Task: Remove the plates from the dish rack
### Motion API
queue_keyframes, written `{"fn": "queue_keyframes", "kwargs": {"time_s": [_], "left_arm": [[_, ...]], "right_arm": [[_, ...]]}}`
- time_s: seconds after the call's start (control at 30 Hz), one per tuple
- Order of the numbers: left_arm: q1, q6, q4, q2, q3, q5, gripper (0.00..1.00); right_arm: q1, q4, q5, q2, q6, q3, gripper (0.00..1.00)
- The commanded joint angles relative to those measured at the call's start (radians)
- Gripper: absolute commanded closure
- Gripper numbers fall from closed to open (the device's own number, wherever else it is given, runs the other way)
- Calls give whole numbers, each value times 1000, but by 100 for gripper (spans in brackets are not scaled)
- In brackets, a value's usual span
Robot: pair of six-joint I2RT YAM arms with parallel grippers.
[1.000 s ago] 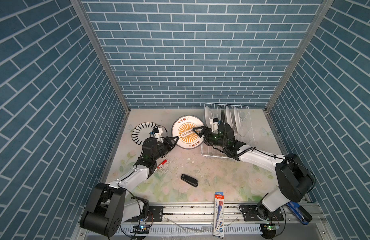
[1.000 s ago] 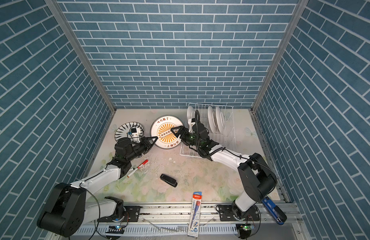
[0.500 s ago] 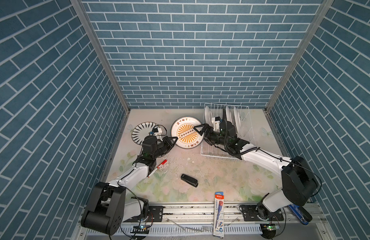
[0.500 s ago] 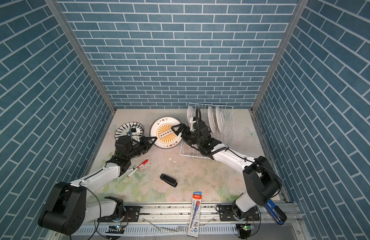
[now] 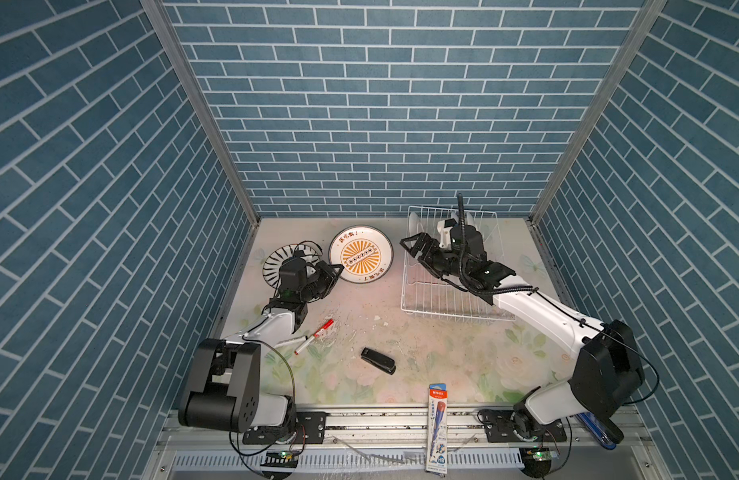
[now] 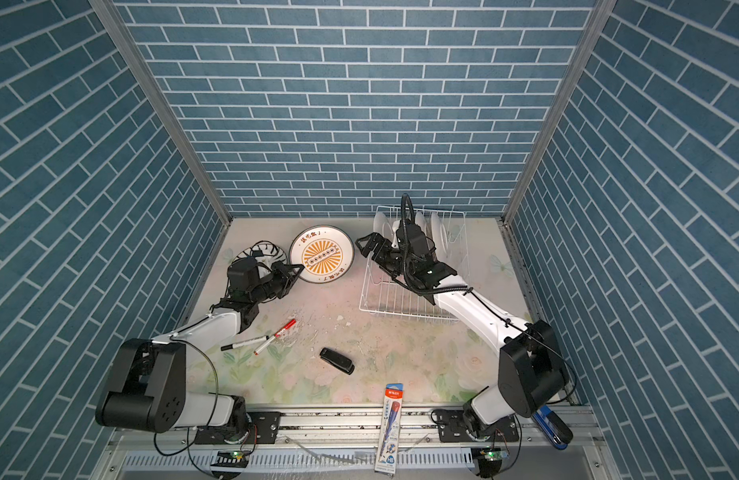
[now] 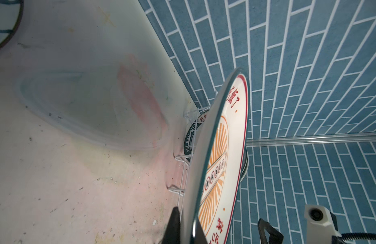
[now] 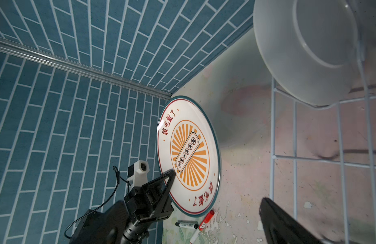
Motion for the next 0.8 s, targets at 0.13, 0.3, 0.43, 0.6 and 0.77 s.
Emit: {"fn": "queue_keyframes", "kwargs": {"time_s": [0.13,0.3,0.43,0.6,0.77], "left_arm": [[17,74,-36,95,68,-15,100],[23,80,-39,164,83,-25,100],[23,93,-42,211,108,-25,100],[25,100,-41,270,136,-37,100],[29,106,-38,310,160,-45,100]], "right_arm": [[-34,-141,33,-44,-91,72,1],[-47,-178,47,-54,-114,76,1],[-57,-178,41,-60,-115,64,1],[-69,-176,29,-66,-112,53,1],[-75,-177,22,-65,-110,43,1]]}}
